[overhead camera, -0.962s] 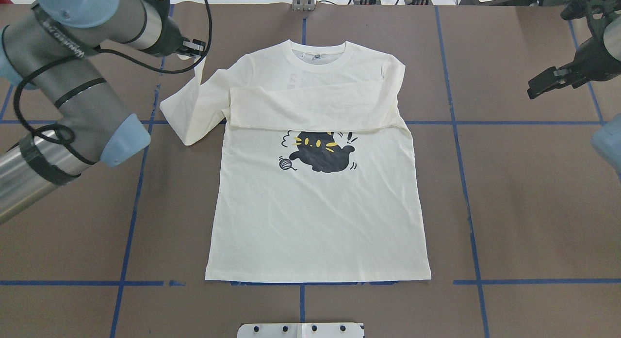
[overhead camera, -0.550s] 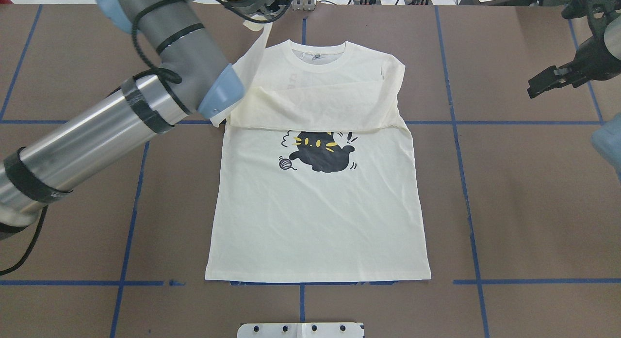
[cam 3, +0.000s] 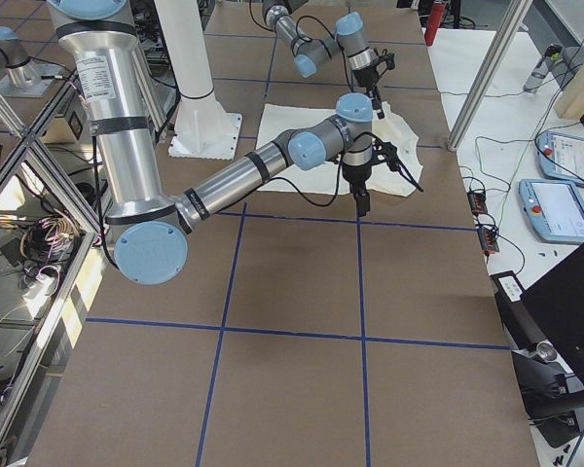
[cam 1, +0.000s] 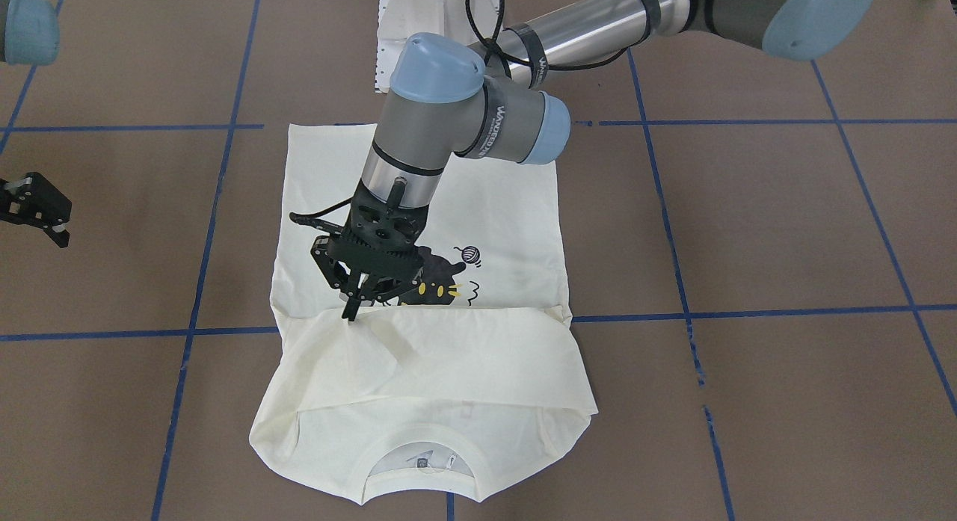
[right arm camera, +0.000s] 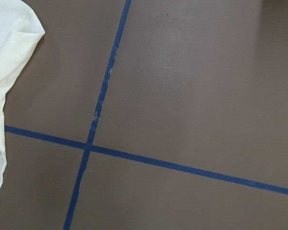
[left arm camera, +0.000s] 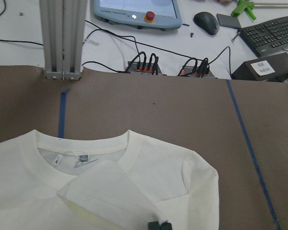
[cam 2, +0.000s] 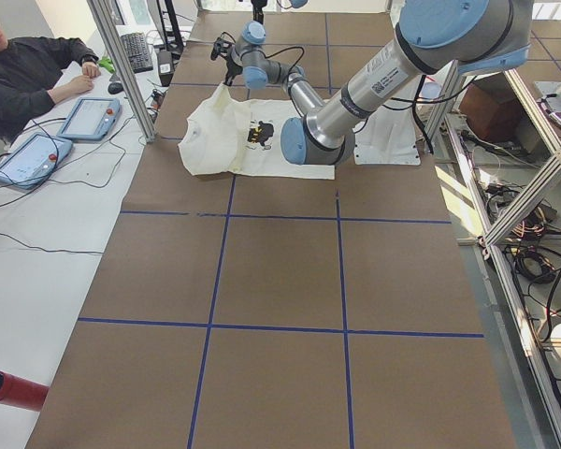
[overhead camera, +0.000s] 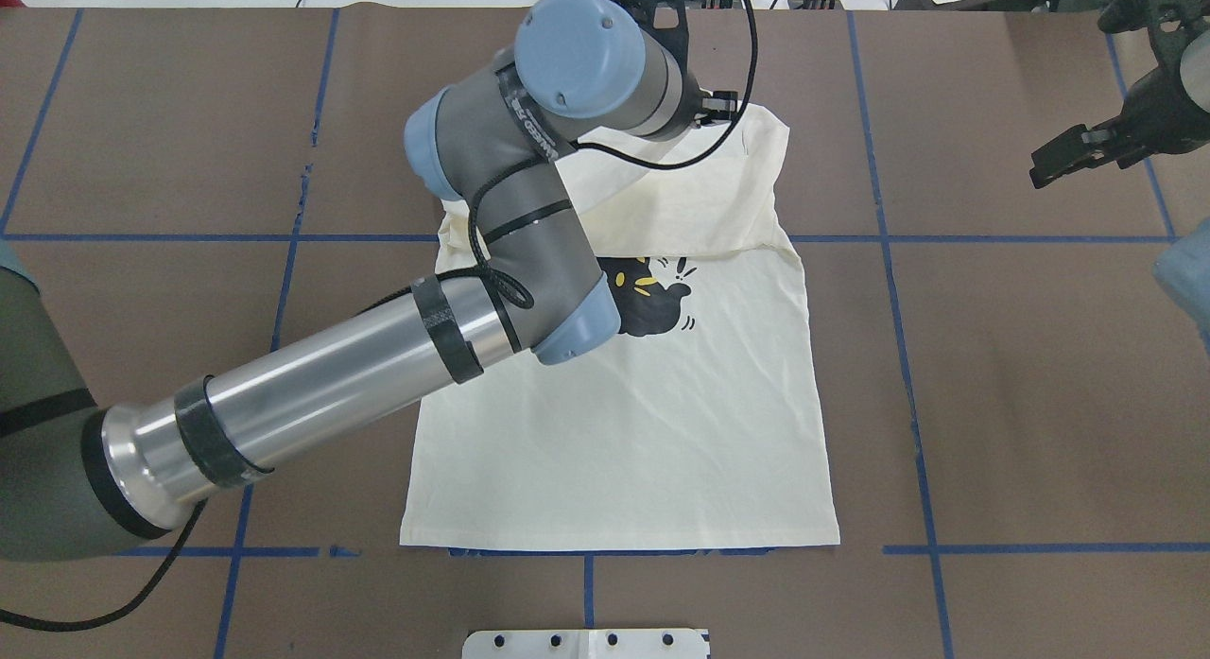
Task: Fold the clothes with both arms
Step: 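Fold the held sleeve across the shirt toward the collar with the left gripper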
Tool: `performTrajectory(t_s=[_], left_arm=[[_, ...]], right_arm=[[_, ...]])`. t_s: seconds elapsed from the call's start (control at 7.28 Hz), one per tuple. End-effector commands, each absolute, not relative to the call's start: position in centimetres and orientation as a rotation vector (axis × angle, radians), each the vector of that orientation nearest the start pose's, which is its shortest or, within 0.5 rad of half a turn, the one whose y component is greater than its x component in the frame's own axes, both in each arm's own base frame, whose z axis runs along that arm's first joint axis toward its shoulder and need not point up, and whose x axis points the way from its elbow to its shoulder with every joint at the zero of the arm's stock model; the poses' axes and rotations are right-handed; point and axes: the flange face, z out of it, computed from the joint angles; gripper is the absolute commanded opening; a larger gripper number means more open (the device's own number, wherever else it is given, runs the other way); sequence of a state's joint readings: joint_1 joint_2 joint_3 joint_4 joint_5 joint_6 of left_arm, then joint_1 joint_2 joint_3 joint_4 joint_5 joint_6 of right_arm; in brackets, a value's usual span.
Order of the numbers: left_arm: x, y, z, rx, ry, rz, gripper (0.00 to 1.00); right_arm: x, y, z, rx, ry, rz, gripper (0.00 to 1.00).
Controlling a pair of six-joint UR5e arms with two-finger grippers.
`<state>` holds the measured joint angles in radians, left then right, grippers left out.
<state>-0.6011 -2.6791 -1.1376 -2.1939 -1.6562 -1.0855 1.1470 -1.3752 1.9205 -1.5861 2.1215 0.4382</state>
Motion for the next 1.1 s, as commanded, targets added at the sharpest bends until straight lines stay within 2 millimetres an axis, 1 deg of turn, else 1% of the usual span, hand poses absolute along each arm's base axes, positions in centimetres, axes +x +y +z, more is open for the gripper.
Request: performTrajectory(t_s=[0.0,0.14,0.27,0.41,0.55,0.69,0.82,0.96], left_arm=[[63.6,-52.9,4.6,0.636,1.142,-0.008,0.00],[63.3,-52.8,4.2,0.659,1.188,-0.011,0.41],[63.2,-52.7,4.7,0.653,1.204,-0.028,0.99],[62.5,-53.2,4.6,0.658,1.203,-0.024,1.00],[61.8,-54.2,5.2,0.610,1.197,0.007,1.00],[58.9,-55.8,7.8,0.526,1.166,0.065,1.00],[54.8,-56.3,10.8,0.523,1.105,0.123,1.00],[50.8,-56.2,13.2,0.538,1.020,0.163,1.00]], right_arm=[[-15.1,-53.2,39.8,0.247,-0.705,-0.132,1.00],[-15.2,-53.3,39.4,0.251,-0.707,-0.134,1.00],[-15.3,-53.5,39.6,0.248,-0.705,-0.131,1.00],[-15.4,-53.5,39.2,0.270,-0.715,-0.137,1.00],[-16.2,-53.9,39.0,0.314,-0.732,-0.162,1.00],[-17.9,-54.8,38.4,0.371,-0.760,-0.197,1.00],[-19.9,-55.0,37.6,0.374,-0.784,-0.198,1.00],[-21.9,-55.0,35.7,0.370,-0.812,-0.187,1.00]])
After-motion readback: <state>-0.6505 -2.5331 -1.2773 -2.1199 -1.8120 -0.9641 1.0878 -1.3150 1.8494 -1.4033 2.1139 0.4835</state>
